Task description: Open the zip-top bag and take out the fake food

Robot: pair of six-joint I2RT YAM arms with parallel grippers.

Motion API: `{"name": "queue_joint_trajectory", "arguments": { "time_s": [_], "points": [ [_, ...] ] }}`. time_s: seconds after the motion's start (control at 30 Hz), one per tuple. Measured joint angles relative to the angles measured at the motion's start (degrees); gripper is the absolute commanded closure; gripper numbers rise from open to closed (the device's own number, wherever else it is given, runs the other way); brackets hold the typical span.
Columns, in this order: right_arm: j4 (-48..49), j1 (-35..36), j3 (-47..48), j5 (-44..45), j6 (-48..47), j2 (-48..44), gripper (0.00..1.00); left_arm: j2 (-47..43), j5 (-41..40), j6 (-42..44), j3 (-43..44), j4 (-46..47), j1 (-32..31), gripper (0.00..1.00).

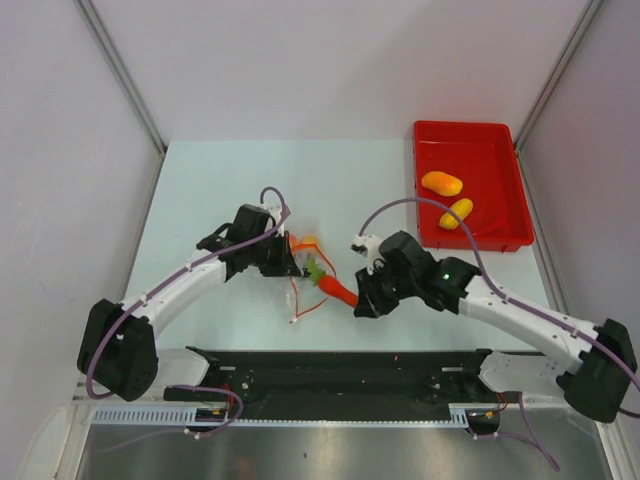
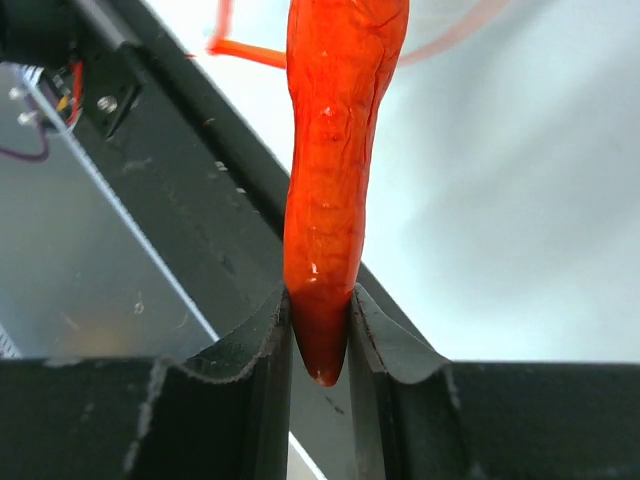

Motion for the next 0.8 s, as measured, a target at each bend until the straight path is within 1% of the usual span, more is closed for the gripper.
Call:
{"name": "queue_joint_trajectory", "arguments": {
  "time_s": [0.03, 0.1, 0.2, 0.3, 0.37, 0.43, 0.53, 0.63, 0.8],
  "points": [
    [-0.6, -0.6, -0.7, 0.5, 0.2, -1.8, 0.94, 0.0, -0.2, 0.1, 0.0, -0.2, 0.0, 1.00],
    [-2.4, -2.8, -2.0, 2.3, 0.8, -5.3, 0.91, 0.0, -0.4, 0.1, 0.0, -0.6, 0.0, 1.00],
    [-4.5, -7.5, -2.8, 6.4, 2.3, -9.3, 0.93, -0.2, -0.5, 0.5, 0.0, -1.0, 0.0, 1.00],
    [-4.8, -14.4, -2.8, 10.0, 3.9, -11.4, 0.94, -0.4, -0.4, 0.8, 0.2, -1.1, 0.0, 1.00],
    [-4.8, -20.3, -2.4, 11.9, 5.0, -11.1, 0.94, -0.4, -0.4, 1.1, 0.4, -1.1, 0.0, 1.00],
    [-4.7, -25.1, -1.7, 13.6, 6.2, -9.6, 0.92, -0.4, -0.1, 1.3, 0.7, -1.1, 0.0, 1.00],
    [-4.4, -32.6, 0.8, 15.2, 7.3, -5.6, 0.86, -0.6, 0.7, 1.7, 1.0, -1.0, 0.0, 1.00],
    [-4.2, -39.9, 5.9, 16.8, 7.9, 1.8, 0.85, -0.7, 2.1, 2.3, 1.7, -1.2, 0.0, 1.00],
    [-2.9, -47.4, 13.1, 18.1, 7.5, 12.3, 0.85, -1.7, 3.3, 3.4, 3.5, -1.9, 0.0, 1.00]
  ]
}}
